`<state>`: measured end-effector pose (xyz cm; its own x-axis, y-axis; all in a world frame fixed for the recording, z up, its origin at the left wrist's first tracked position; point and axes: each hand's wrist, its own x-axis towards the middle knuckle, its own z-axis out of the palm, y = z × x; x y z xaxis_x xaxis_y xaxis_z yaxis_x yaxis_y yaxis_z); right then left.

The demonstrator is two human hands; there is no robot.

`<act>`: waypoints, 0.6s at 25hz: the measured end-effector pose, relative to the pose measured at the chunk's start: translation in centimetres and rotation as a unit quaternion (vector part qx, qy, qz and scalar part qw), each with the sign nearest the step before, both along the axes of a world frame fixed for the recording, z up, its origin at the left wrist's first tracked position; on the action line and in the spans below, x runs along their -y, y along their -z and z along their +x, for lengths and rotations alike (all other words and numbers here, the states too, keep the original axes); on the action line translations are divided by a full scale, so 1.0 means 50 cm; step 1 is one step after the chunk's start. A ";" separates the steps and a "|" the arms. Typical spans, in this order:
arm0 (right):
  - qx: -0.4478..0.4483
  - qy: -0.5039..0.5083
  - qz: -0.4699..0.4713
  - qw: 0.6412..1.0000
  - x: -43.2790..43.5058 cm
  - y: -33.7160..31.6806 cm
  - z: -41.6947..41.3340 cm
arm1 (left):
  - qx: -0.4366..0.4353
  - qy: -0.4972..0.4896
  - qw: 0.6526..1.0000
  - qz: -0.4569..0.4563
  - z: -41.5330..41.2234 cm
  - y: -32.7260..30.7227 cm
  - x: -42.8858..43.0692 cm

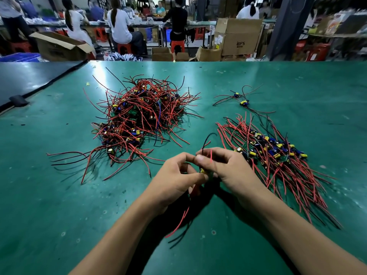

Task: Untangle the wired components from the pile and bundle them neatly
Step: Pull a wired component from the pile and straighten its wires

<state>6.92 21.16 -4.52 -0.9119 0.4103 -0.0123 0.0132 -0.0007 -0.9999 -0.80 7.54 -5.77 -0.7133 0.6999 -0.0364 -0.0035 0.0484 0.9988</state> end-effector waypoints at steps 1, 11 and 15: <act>-0.002 0.003 -0.013 1.000 -0.005 -0.004 0.001 | 0.003 0.013 1.000 0.004 0.000 -0.002 0.002; 0.008 -0.017 -0.161 0.987 -0.016 -0.017 -0.001 | 0.062 0.052 0.995 0.059 0.014 -0.018 0.000; 0.012 -0.056 -0.230 0.971 -0.011 -0.010 0.000 | -0.018 -0.004 0.998 0.054 0.027 -0.013 -0.012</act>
<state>6.90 21.68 -4.01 -0.9474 0.2546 -0.1937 0.0630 -0.4451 -0.8932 0.53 8.15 -5.15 -0.7179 0.6931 0.0651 0.0331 -0.0595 0.9977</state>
